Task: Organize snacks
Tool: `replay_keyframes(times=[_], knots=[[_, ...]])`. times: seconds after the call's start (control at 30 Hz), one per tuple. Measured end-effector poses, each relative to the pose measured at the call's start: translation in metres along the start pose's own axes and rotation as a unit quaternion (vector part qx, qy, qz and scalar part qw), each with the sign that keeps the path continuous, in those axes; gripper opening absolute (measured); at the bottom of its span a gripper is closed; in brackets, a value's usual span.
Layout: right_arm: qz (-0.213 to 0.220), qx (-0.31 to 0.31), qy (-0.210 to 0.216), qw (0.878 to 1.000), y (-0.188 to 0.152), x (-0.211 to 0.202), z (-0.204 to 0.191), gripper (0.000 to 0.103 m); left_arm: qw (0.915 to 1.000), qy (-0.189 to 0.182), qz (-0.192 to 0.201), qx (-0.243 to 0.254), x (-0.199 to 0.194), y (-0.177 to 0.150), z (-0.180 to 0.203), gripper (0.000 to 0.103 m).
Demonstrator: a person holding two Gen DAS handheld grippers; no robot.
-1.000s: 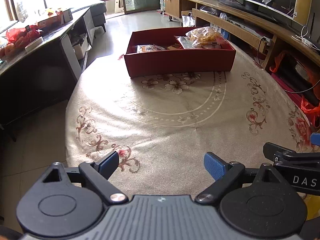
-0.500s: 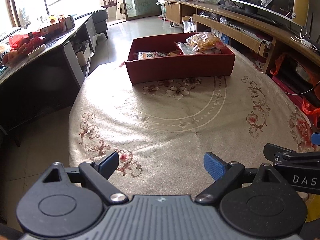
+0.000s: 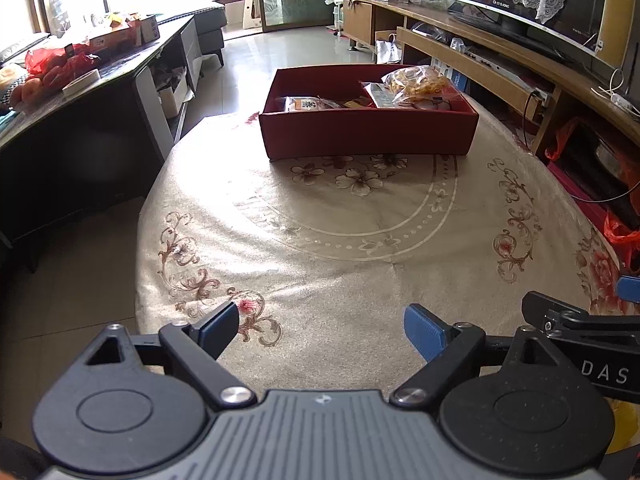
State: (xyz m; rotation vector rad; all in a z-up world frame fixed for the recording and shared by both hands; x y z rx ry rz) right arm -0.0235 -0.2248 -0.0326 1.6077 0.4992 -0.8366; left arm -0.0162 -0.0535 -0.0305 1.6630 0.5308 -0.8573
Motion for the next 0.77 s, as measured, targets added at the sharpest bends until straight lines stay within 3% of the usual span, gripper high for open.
replay_keyframes(times=[0.77], knots=[[0.002,0.0,0.001,1.0,0.0013,0.0001,-0.0017,0.103,0.9999,0.001,0.014,-0.002,0.0014,0.0006,-0.0009,0.087]])
Point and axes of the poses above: each gripper's, at about its wrist camera, not at the fingertips, and x roughly the way its jaws point, z to its right, y to its top, the point moved 6 cm from there along x, roughly the way its jaws point, and after that the axes turned 7 degrees about x, right-handed, at the moved point
